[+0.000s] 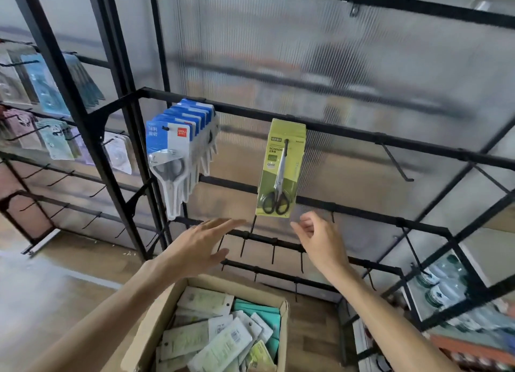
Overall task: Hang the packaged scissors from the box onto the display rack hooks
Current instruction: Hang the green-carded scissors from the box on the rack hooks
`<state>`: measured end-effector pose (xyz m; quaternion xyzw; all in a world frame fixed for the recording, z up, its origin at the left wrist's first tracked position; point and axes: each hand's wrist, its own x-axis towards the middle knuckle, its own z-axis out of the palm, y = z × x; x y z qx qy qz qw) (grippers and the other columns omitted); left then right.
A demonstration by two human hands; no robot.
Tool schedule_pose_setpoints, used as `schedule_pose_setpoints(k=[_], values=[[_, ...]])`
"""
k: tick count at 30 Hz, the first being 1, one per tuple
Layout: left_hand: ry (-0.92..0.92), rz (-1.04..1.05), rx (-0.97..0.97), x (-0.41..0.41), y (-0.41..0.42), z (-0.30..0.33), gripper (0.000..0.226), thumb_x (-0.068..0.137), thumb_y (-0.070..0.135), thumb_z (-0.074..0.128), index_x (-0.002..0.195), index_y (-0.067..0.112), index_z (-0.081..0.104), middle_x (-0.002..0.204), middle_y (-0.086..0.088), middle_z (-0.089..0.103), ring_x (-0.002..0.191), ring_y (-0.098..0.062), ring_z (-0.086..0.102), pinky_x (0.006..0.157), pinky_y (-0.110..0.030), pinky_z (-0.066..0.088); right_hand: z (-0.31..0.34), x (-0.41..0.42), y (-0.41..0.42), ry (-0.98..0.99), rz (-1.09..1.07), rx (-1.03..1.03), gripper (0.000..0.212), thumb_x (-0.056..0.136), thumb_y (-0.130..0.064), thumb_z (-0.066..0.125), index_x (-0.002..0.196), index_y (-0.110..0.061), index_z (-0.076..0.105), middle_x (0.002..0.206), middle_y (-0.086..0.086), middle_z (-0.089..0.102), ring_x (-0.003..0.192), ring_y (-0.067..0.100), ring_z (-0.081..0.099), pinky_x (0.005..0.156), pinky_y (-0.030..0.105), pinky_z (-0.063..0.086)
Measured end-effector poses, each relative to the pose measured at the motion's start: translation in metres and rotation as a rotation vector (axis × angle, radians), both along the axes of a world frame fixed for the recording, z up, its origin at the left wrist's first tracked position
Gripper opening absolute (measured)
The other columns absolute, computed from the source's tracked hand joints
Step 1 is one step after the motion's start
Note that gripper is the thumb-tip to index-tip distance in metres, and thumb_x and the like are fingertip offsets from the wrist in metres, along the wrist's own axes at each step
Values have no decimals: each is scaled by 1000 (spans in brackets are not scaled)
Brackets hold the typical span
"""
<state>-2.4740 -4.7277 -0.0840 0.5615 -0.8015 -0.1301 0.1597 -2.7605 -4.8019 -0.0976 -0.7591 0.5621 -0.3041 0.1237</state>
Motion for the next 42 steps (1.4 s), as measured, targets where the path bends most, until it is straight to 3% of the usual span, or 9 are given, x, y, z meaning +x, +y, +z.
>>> schedule_pose_setpoints(k=[8, 12, 18, 23, 26, 29, 33, 36, 42], values=[[-99, 22, 324, 13, 36, -127, 75, 91, 33, 65, 149, 52, 21, 149, 5, 45, 132, -19, 48, 106, -47, 43, -92, -15, 66, 119, 2, 327, 35, 92, -43, 68, 111, -15, 66, 99, -5, 73, 81, 4, 67, 67, 12, 51], [-132, 96, 545, 19, 69, -202, 70, 91, 31, 67, 151, 37, 32, 149, 0, 47, 133, -21, 49, 106, -37, 44, -167, -13, 101, 111, -29, 576, 30, 94, -36, 66, 112, -12, 65, 100, 0, 71, 79, 10, 64, 63, 10, 47], [-244, 199, 881, 0, 101, -291, 65, 94, 30, 57, 152, 31, 29, 147, -4, 46, 125, -30, 54, 96, -41, 49, -257, 3, 146, 122, -19, 828, 28, 96, -34, 64, 111, -10, 61, 100, 2, 69, 81, 13, 64, 71, 29, 53], [-126, 275, 903, -24, 99, -363, 119, 74, 50, 81, 157, 24, -1, 156, -10, 27, 137, -35, 36, 106, -52, 43, -291, 15, 163, 220, 53, 872, 27, 95, -38, 65, 110, -16, 63, 97, -4, 67, 88, 13, 66, 77, 35, 56], [-164, 329, 887, -36, 95, -396, 137, 66, 43, 89, 154, 23, -15, 155, -12, 14, 140, -37, 25, 104, -57, 44, -302, 16, 163, 265, 91, 888, 28, 96, -36, 65, 114, -14, 62, 101, -1, 68, 93, 17, 66, 82, 38, 54], [-215, 401, 818, -45, 101, -417, 132, 70, 36, 87, 154, 17, -12, 146, -15, 23, 133, -38, 31, 94, -55, 51, -308, 14, 160, 285, 112, 877, 26, 96, -35, 64, 112, -15, 62, 101, -2, 68, 92, 16, 65, 82, 37, 54], [-276, 429, 666, -46, 108, -419, 94, 83, 24, 68, 153, 9, 7, 139, -14, 36, 123, -35, 43, 93, -54, 48, -315, 15, 154, 315, 163, 863, 23, 96, -34, 64, 109, -15, 62, 97, -3, 67, 89, 15, 64, 80, 37, 55], [-190, 381, 685, -33, 113, -414, 93, 78, 18, 71, 150, 10, 15, 132, -14, 38, 119, -37, 46, 94, -54, 49, -319, 24, 147, 353, 230, 850, 23, 96, -32, 63, 110, -14, 61, 100, -1, 67, 92, 17, 63, 82, 39, 54], [-35, 269, 655, -7, 122, -427, 114, 77, -16, 57, 153, 47, 0, 124, -10, 32, 98, -31, 54, 79, -43, 57, -340, 53, 131, 415, 354, 830, 22, 99, -28, 57, 117, -14, 57, 110, 2, 64, 99, 18, 61, 82, 32, 50]])
